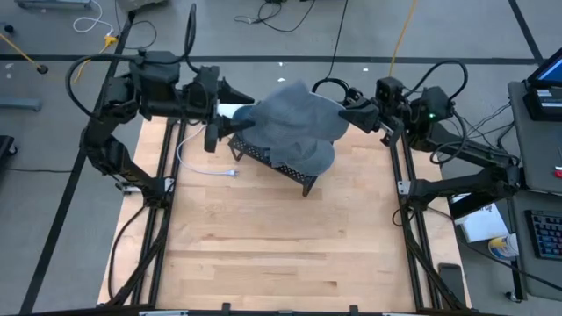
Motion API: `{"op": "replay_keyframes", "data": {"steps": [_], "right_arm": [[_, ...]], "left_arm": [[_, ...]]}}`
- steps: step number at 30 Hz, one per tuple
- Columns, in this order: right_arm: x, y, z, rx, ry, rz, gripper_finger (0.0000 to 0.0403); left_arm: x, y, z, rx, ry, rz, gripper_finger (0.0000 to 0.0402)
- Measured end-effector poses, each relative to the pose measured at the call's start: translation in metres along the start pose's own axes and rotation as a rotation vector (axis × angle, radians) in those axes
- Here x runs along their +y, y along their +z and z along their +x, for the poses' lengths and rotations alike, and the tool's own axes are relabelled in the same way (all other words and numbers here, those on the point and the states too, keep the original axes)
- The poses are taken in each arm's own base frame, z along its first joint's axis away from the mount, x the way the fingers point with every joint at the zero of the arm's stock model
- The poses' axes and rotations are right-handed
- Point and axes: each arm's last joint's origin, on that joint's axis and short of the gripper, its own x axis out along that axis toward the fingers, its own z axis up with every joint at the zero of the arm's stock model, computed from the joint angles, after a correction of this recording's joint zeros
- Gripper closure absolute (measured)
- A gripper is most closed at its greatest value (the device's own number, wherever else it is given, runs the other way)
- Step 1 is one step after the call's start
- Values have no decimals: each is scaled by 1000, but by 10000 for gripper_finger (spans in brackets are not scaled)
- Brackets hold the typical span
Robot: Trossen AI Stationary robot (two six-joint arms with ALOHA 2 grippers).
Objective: Pick & Place hat
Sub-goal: Stack the gray cap on the gray caps on the shelf
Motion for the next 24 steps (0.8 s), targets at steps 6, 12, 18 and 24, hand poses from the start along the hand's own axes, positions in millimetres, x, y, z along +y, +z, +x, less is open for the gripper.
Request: {"op": "replay_keyframes", "data": {"steps": [6,12,18,24], "right_arm": [[0,0,0,-3,-2,-3,396],[0,0,0,-4,-1,-5,396],[0,0,0,-5,-2,-13,396],[0,0,0,-2,-4,-12,386]], "left_arm": [[0,0,0,2,-1,-24,154],[0,0,0,2,-1,-52,198],[0,0,0,2,-4,-108,263],[-2,0,0,4,-72,-132,356]]}}
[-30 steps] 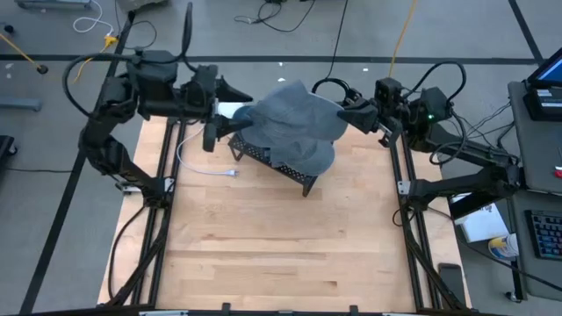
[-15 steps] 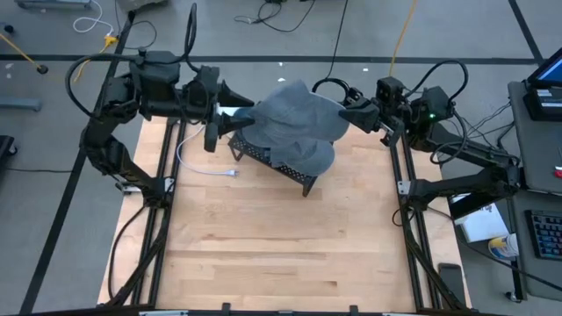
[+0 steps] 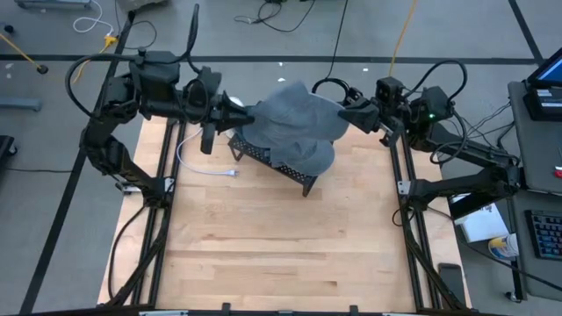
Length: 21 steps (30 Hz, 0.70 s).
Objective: Pick & Place hat
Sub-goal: Stack the gray cap on the gray caps on the shelf
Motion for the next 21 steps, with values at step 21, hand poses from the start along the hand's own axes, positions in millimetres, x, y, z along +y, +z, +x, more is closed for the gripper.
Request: {"op": "replay_keyframes", "data": {"steps": [21], "right_arm": [[5,-22,-33,338,-264,-182,233]], "left_arm": [[15,19,-9,-105,-273,-329,379]]}}
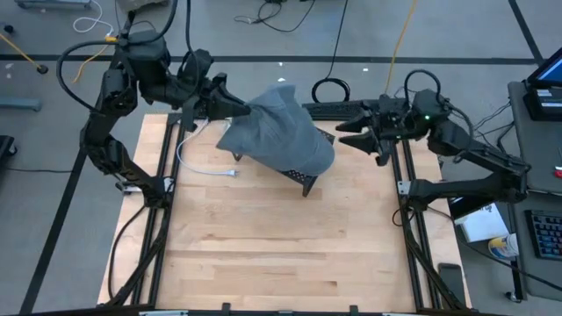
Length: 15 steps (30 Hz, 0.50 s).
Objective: Pick & Place hat
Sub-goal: Stack the gray cap on the gray caps on the shelf
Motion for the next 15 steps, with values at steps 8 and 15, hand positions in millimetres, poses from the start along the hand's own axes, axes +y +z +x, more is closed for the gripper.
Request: {"op": "replay_keyframes", "data": {"steps": [8,15], "right_arm": [[23,-4,-31,28,-112,-130,218],[38,-6,-44,18,-220,-238,218]], "left_arm": [[9,5,-5,-19,19,-157,379],[19,10,-11,-47,60,-257,379]]}}
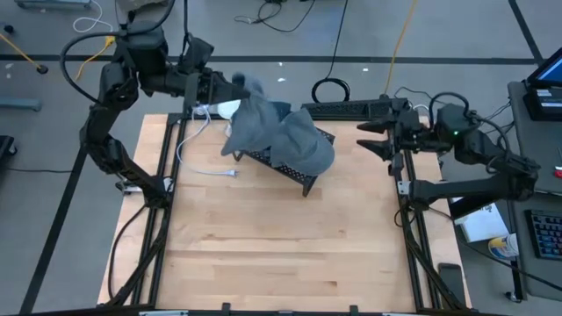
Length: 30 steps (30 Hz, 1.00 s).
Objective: Pick & Place hat
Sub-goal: Stack the gray cap on the gray caps on the shelf
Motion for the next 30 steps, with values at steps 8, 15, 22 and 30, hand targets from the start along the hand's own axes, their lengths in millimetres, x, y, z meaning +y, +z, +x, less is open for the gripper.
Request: {"op": "replay_keyframes", "data": {"steps": [8,15,22,30], "right_arm": [[9,-1,0,4,56,-40,227],[12,1,-5,-11,80,-55,234],[17,6,-19,-63,126,-52,232],[18,12,-31,-120,166,-58,232]], "left_arm": [[14,9,-1,71,-59,-71,379],[48,13,31,167,-52,-153,379],[88,15,64,209,7,-200,379],[116,16,114,241,-108,-191,379]]}}
